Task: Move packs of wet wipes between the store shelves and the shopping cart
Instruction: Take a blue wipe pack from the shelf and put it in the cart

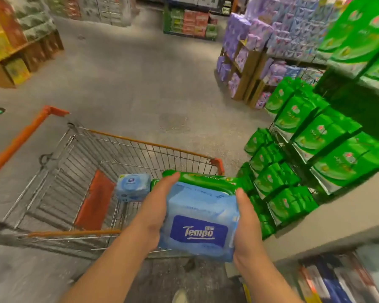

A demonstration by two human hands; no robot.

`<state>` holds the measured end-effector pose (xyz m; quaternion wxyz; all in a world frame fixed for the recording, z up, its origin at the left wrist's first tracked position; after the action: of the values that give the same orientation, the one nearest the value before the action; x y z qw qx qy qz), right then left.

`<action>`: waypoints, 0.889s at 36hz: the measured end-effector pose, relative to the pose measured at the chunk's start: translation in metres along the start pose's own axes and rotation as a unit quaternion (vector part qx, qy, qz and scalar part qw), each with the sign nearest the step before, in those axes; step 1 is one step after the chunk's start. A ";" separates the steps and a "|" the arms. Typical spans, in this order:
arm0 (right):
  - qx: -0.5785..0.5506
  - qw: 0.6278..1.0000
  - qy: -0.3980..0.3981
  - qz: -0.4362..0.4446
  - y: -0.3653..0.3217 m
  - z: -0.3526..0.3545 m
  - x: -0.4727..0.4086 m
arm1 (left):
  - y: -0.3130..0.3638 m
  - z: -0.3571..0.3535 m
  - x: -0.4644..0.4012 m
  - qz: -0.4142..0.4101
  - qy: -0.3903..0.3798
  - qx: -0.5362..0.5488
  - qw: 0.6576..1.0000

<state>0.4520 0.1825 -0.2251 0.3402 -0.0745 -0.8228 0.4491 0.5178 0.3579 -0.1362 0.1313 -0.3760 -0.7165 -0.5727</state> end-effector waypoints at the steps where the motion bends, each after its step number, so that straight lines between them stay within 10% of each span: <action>1: -0.001 1.000 -0.007 -0.007 0.002 -0.003 -0.011 | 0.003 0.002 -0.009 0.001 0.006 0.003 1.000; 18: 0.051 0.988 0.018 -0.141 0.041 -0.022 -0.182 | 0.015 0.033 -0.180 0.089 0.129 -0.001 0.988; 32: 0.075 0.968 0.098 -0.220 0.096 0.010 -0.256 | -0.050 0.058 -0.311 0.241 0.079 -0.006 0.967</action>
<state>0.6225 0.1226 -0.4311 0.5147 0.0902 -0.7455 0.4138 0.7094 0.2876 -0.3829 0.3195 -0.4918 -0.5883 -0.5568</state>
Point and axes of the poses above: each hand's wrist, its own x-axis away from the middle knuckle, its own z-axis out of the back of the hand, y = z × x, the point moved 6 cm from there along -x, towards the middle knuckle, and after that the axes turned 2 degrees about -x, right-handed, at the moved point
